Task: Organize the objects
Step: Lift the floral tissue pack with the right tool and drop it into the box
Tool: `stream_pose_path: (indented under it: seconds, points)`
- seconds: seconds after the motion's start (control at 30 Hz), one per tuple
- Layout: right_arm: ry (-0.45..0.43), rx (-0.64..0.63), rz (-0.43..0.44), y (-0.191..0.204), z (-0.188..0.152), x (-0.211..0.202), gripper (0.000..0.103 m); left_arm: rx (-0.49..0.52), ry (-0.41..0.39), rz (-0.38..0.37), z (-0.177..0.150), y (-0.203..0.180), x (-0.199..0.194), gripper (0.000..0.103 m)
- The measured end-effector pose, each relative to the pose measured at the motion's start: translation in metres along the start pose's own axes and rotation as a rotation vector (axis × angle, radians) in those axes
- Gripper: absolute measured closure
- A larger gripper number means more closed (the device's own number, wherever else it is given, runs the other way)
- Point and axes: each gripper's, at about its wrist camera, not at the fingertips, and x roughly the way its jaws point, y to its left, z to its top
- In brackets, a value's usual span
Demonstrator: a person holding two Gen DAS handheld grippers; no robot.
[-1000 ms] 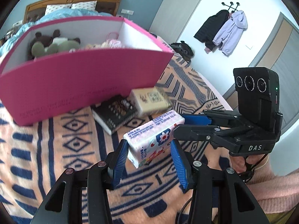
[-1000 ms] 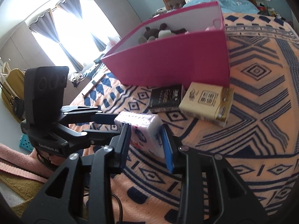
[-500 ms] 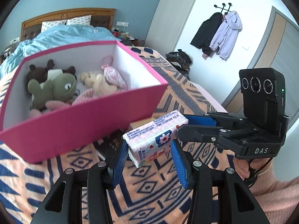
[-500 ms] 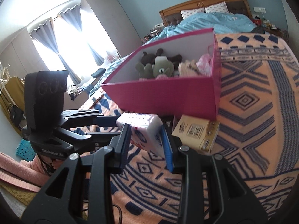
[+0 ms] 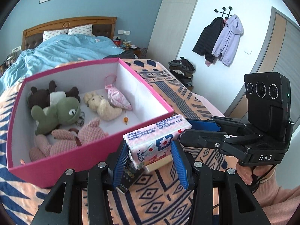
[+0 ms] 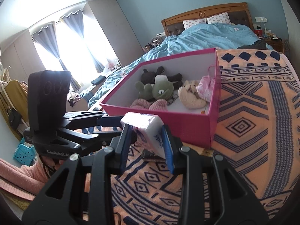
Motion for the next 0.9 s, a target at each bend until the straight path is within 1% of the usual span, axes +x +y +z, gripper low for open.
stream_pose_path:
  seconds: [0.2,0.37,0.9]
  points:
    - [-0.025,-0.010,-0.005,-0.003,0.012,-0.003,0.067,0.020,-0.018,0.012,0.015,-0.001,-0.001,0.056]
    - [-0.037,-0.010,-0.006,-0.009,0.023,-0.002,0.067,0.017,-0.023,0.011,0.026,0.002,0.002,0.056]
    - [-0.040,-0.014,-0.016,-0.023,0.050,0.014,0.066,-0.004,-0.019,0.029,0.049,0.018,0.017,0.056]
